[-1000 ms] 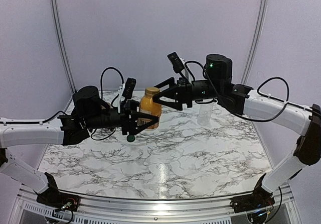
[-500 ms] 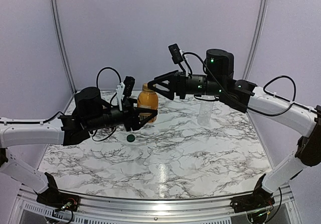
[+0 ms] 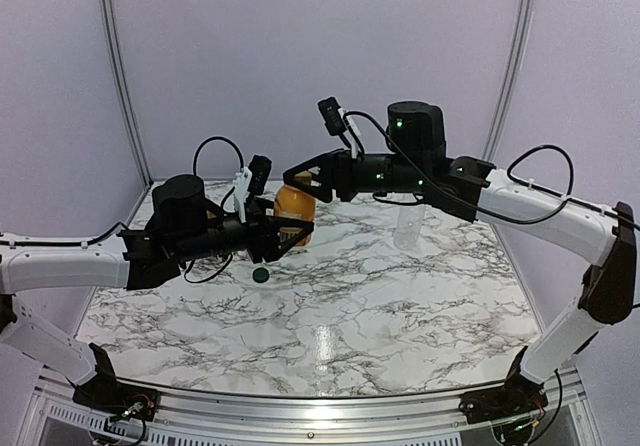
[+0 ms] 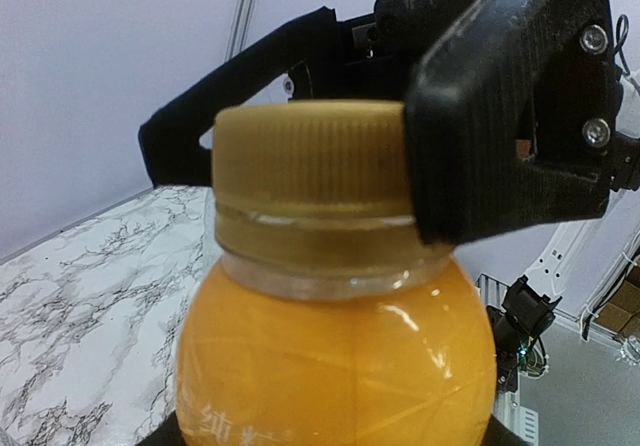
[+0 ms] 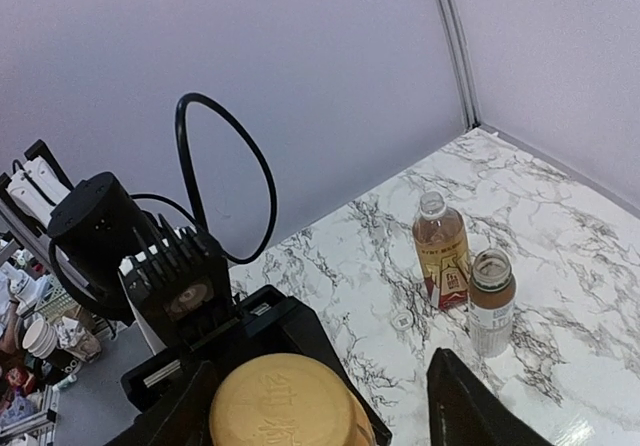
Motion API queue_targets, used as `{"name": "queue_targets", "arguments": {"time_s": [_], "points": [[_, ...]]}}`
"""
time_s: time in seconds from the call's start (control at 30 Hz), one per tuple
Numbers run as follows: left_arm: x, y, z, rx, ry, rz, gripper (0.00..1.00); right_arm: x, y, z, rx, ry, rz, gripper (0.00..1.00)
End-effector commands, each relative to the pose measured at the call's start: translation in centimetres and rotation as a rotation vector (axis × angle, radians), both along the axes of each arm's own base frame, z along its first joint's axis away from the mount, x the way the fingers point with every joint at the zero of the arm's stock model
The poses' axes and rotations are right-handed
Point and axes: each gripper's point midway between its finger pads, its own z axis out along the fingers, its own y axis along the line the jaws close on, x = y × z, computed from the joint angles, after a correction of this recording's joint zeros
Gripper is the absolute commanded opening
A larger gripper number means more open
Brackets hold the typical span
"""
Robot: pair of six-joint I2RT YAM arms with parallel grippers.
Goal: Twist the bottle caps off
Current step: Unscrew the bottle cap from the plastic bottle.
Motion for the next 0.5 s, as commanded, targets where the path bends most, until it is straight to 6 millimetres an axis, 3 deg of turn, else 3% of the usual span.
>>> {"name": "queue_targets", "arguments": {"time_s": [0.0,0.23,0.47], "points": [[0.03,-0.19,1.14,-0.009,-0.03,0.001,0.19,-0.13,0.49,1.47,0.017,-0.008,0.001,0.61],[0.04,-0.08,0.84,-0.001,-0.027,0.005,0.19,-0.49,0.77,1.59,0.035,-0.006,0.027,0.48],[0.26,-0.02,0.46,0.01,-0.027,0.017,0.18,-0.75,0.67,1.76,0.047,-0.009,0.035,0.24]]}}
